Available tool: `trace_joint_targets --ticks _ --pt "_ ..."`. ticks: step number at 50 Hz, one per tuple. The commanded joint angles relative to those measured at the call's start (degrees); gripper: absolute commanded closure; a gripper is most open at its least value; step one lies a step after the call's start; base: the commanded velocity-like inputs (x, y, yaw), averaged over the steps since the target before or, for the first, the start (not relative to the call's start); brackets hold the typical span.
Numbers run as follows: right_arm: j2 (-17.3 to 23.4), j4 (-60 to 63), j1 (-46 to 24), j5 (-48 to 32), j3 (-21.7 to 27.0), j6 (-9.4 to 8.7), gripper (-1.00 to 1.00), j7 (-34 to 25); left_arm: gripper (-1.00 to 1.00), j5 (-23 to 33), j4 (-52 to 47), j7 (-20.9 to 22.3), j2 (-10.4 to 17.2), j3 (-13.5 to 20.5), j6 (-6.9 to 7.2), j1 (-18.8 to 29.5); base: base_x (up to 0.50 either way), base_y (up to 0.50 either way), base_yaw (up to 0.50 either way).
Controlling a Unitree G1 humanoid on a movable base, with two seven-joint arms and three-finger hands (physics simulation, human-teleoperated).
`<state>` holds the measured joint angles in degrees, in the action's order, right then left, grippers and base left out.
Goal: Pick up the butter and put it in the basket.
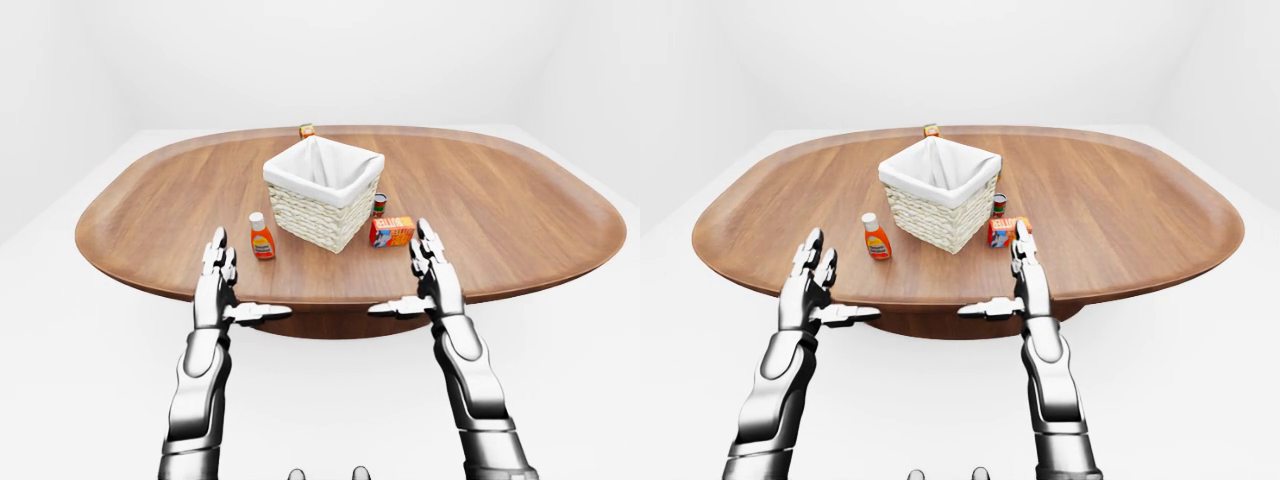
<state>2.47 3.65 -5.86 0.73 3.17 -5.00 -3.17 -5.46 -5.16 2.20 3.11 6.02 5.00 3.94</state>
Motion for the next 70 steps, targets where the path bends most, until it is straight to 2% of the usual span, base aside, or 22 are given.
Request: trace_joint_targets --ticks 1,8,23,26,33,43,51,57,70 --pt "1.7 1.0 -5.2 1.1 1.7 0.0 -1.0 -1.3 -1.0 -0.8 -1.1 -1.2 1.3 1.4 0.0 4.1 0.0 0.0 0.0" --pt "3.2 -0.4 -9.8 1.4 2.6 0.0 -1.0 -1.5 -1.0 -0.7 -0.3 -2.1 2.4 1.6 0.0 8.1 0.0 0.0 0.0" --pt "7.2 -3.8 -21.2 3.1 4.5 0.0 -1.0 -2.6 -1.0 -3.8 0.4 -3.1 6.5 3.9 0.0 19.3 0.0 0.0 0.0" --pt "8.0 -6.4 -23.5 2.7 4.5 0.0 -1.0 -2.4 -1.0 -4.5 2.4 -3.3 7.4 4.2 0.0 21.7 0.0 0.0 0.0" --pt "10.0 -13.2 -29.3 2.6 4.8 0.0 -1.0 -3.1 -1.0 -5.8 14.7 -3.8 10.0 4.6 0.0 30.2 0.0 0.0 0.0" --pt "12.3 -22.0 -37.8 1.9 4.8 0.0 -1.0 -3.4 -1.0 -5.6 22.9 -4.8 11.7 4.0 0.0 36.3 0.0 0.0 0.0" --pt "13.6 -24.6 -42.0 1.7 4.9 0.0 -1.0 -3.8 -1.0 -6.0 25.2 -4.4 12.5 3.6 0.0 40.5 0.0 0.0 0.0" --pt "14.0 -26.8 -44.1 1.4 4.7 0.0 -1.0 -4.2 -1.0 -5.6 32.5 -4.0 12.2 3.2 0.0 43.9 0.0 0.0 0.0" --pt "13.8 -29.0 -45.5 0.1 4.1 0.0 -1.0 -4.8 -1.0 -6.0 32.3 -4.3 12.8 3.2 0.0 45.7 0.12 0.01 0.0"
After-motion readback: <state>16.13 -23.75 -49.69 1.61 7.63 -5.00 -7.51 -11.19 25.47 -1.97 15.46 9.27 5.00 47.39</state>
